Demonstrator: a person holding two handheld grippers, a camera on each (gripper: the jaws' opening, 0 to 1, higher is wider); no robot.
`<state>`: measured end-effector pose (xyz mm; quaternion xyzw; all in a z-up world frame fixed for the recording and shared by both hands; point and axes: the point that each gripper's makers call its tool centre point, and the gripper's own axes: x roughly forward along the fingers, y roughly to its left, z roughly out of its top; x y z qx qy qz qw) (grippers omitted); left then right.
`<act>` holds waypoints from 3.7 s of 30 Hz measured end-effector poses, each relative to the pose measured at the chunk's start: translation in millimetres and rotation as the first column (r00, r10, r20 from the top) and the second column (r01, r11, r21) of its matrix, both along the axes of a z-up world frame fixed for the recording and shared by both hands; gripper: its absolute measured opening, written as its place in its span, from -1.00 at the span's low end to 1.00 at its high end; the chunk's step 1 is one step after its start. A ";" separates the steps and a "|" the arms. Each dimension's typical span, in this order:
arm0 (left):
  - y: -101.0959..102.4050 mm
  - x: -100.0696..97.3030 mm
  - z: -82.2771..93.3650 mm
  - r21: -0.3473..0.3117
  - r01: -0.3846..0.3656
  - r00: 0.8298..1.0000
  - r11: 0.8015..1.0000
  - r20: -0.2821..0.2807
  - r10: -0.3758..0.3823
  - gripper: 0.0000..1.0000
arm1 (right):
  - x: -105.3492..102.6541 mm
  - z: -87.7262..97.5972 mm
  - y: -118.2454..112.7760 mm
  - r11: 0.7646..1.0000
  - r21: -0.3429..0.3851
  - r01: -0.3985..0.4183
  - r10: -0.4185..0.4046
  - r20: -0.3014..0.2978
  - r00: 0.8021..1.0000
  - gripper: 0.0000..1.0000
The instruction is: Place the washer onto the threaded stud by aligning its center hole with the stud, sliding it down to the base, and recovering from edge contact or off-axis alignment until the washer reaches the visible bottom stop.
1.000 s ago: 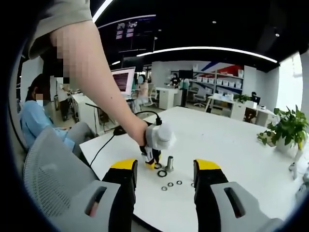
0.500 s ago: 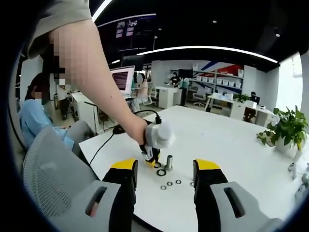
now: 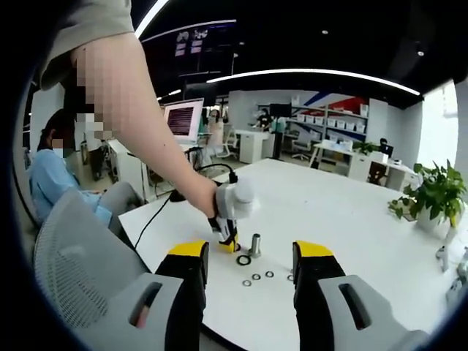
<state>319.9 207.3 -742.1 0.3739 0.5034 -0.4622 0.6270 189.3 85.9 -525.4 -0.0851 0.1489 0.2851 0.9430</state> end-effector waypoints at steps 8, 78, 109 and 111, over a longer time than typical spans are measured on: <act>0.9 2.2 -1.2 -0.003 0.011 1.000 1.000 0.016 -0.011 -0.97 | -0.3 -1.1 1.2 1.000 -0.004 -0.007 0.007 -0.005 1.000 -0.03; -50.8 12.7 65.9 -0.092 0.175 0.968 0.980 0.196 -0.154 -0.97 | -3.1 -5.3 7.1 0.998 -0.037 -0.044 0.043 -0.013 0.999 -0.04; -52.0 18.7 70.9 -0.091 0.194 0.956 0.977 0.240 -0.167 -0.96 | -2.3 -7.1 5.9 0.998 -0.044 -0.040 0.039 -0.018 0.999 -0.05; -51.5 18.9 71.1 -0.093 0.184 0.959 0.978 0.236 -0.158 -0.97 | -2.4 -7.3 5.8 0.998 -0.044 -0.039 0.038 -0.019 0.999 -0.05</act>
